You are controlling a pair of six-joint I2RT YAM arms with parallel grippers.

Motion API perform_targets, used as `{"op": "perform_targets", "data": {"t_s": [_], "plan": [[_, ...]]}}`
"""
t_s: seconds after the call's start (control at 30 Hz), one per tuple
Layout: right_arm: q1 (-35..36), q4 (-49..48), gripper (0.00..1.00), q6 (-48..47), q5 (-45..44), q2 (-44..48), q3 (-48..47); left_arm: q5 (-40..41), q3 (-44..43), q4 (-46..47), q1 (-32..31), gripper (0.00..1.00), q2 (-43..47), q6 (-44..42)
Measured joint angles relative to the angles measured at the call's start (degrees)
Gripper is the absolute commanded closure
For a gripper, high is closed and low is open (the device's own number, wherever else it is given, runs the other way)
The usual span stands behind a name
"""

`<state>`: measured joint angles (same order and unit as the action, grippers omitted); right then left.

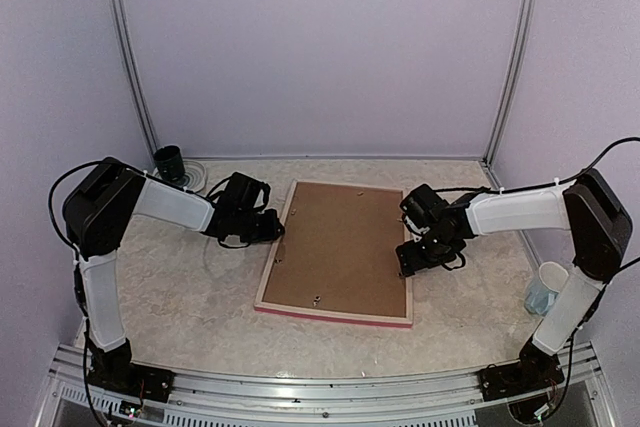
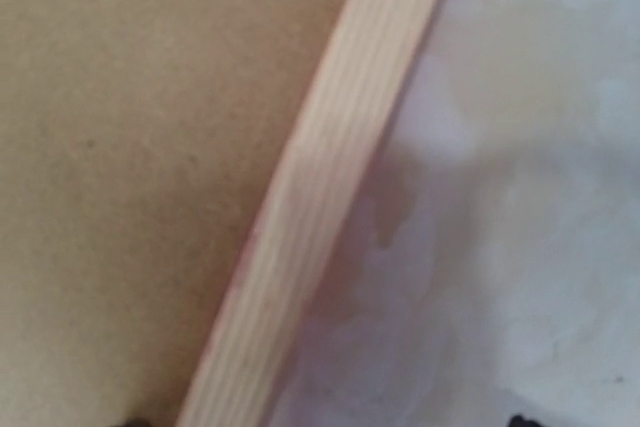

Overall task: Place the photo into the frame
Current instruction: Press the fastener onto the backboard.

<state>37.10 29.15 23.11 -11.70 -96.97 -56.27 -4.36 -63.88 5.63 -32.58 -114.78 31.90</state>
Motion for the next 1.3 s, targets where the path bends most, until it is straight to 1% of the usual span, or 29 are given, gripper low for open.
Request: {"op": "perform_targets", "data": {"t_s": [0.07,0.13,0.27,0.37,0.47,0.6,0.7,0.8,0.97,1.1,1.2,1.3], "plan": [[-0.1,0.1,0.19,-0.4,0.6,0.0,0.0,0.1,0.0,0.0,-0.1,0.90,0.0,0.0],[-0.1,0.2,0.19,-0.8,1.1,0.1,0.0,0.2,0.0,0.1,-0.2,0.76,0.0,0.0],[-0.1,0.4,0.19,-1.2,1.6,0.1,0.0,0.2,0.3,-0.1,-0.2,0.59,0.0,0.5],[-0.2,0.4,0.19,-1.2,1.6,0.1,0.0,0.8,0.3,-0.6,-0.3,0.49,0.7,0.4],[-0.3,0.4,0.18,-1.2,1.6,0.1,0.0,2.1,0.3,-2.7,-0.3,0.42,1.9,-0.3],[-0.6,0.4,0.18,-1.2,1.7,0.1,0.0,5.0,0.3,-4.8,-0.8,0.41,5.6,-2.3],[-0.7,0.5,0.18,-1.2,1.9,0.2,0.0,7.0,1.0,-4.9,-2.7,0.41,9.7,-4.8],[-1.0,0.6,0.18,-1.2,2.2,0.2,0.0,8.6,2.2,-4.5,-7.3,0.42,13.3,-8.3],[-1.8,1.1,0.18,-1.2,2.5,0.4,0.1,9.3,7.4,-3.3,-17.9,0.42,17.5,-17.4],[-2.1,1.2,0.18,-1.2,2.6,0.6,0.2,6.4,11.2,-2.3,-26.1,0.42,19.8,-26.4],[-2.1,1.2,0.17,-1.2,2.6,0.6,0.2,1.7,12.5,-1.0,-29.9,0.42,21.1,-31.8],[-2.1,1.2,0.17,-1.2,2.7,0.6,0.3,-1.1,11.8,-0.7,-32.9,0.44,20.9,-36.6]]}}
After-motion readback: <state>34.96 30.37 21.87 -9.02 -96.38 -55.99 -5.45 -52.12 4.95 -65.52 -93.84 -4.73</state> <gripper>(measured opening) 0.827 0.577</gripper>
